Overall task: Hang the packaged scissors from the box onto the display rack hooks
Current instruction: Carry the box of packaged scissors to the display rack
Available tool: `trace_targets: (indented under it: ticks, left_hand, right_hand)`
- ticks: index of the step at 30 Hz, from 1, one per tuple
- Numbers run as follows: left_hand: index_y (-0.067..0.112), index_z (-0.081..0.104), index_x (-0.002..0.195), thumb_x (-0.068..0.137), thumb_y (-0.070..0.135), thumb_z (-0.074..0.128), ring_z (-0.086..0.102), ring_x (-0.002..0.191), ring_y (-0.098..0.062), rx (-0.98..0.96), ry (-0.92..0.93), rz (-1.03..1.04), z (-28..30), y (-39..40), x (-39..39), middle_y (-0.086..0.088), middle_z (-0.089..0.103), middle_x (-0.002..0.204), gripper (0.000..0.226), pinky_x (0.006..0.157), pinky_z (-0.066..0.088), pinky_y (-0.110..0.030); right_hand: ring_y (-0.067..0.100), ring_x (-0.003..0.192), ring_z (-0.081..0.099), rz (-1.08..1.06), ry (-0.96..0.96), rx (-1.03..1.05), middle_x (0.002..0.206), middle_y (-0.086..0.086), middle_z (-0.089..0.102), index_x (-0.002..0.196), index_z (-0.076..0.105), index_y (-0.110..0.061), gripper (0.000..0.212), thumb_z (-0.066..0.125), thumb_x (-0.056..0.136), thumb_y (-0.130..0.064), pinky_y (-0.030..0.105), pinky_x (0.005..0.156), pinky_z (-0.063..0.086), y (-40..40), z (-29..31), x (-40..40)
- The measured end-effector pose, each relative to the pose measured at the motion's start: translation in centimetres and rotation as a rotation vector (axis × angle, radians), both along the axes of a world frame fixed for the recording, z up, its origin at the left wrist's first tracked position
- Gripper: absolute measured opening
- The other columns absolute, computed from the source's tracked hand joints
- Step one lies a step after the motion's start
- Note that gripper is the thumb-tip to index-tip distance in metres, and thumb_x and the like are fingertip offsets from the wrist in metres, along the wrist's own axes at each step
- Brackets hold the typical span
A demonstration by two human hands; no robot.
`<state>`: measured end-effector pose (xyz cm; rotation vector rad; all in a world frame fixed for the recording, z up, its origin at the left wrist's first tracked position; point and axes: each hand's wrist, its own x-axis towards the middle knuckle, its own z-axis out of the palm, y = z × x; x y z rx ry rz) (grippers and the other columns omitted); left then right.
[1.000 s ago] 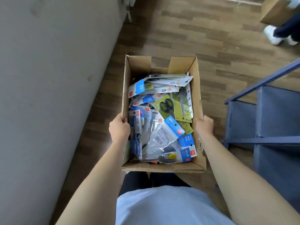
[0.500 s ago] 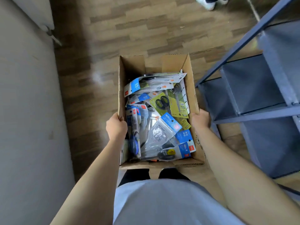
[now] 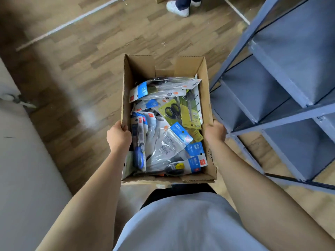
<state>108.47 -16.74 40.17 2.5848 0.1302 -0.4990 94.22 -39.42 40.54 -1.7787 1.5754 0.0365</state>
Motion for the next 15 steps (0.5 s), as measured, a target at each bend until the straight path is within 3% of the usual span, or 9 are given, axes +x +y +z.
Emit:
trace_targets:
  ticks: [5,10,15]
  left_hand:
    - [0.004,0.062,0.095,0.088,0.01,0.047,0.058,0.09,-0.038,0.034,0.023,-0.021,-1.5,-4.4,5.2,-0.015,0.062,0.088,0.017,0.076,0.045,-0.036]
    - [0.005,0.063,0.093,0.086,0.011,0.047,0.059,0.088,-0.039,0.029,0.056,-0.019,-2.3,-11.0,11.0,-0.02,0.064,0.09,0.018,0.076,0.047,-0.038]
    - [0.009,0.063,0.094,0.086,0.011,0.046,0.06,0.088,-0.039,0.0,0.065,-0.055,-0.6,-17.6,16.1,-0.018,0.065,0.089,0.019,0.076,0.049,-0.039]
  right_hand:
    - [0.022,0.076,0.047,-0.018,-0.01,-0.013,0.085,0.007,0.053,0.097,0.062,0.003,0.02,0.046,0.093,-0.008,0.02,0.046,0.026,-4.1,-0.9,3.8]
    - [0.023,0.082,0.05,-0.039,-0.022,-0.011,0.104,0.017,0.064,0.1,0.064,0.0,0.021,0.045,0.095,-0.009,0.025,0.064,0.033,-10.2,-1.4,9.0]
    - [0.027,0.084,0.056,-0.088,-0.016,-0.013,0.106,0.018,0.065,0.101,0.064,0.0,0.022,0.046,0.094,-0.008,0.026,0.063,0.035,-16.3,-0.5,13.7]
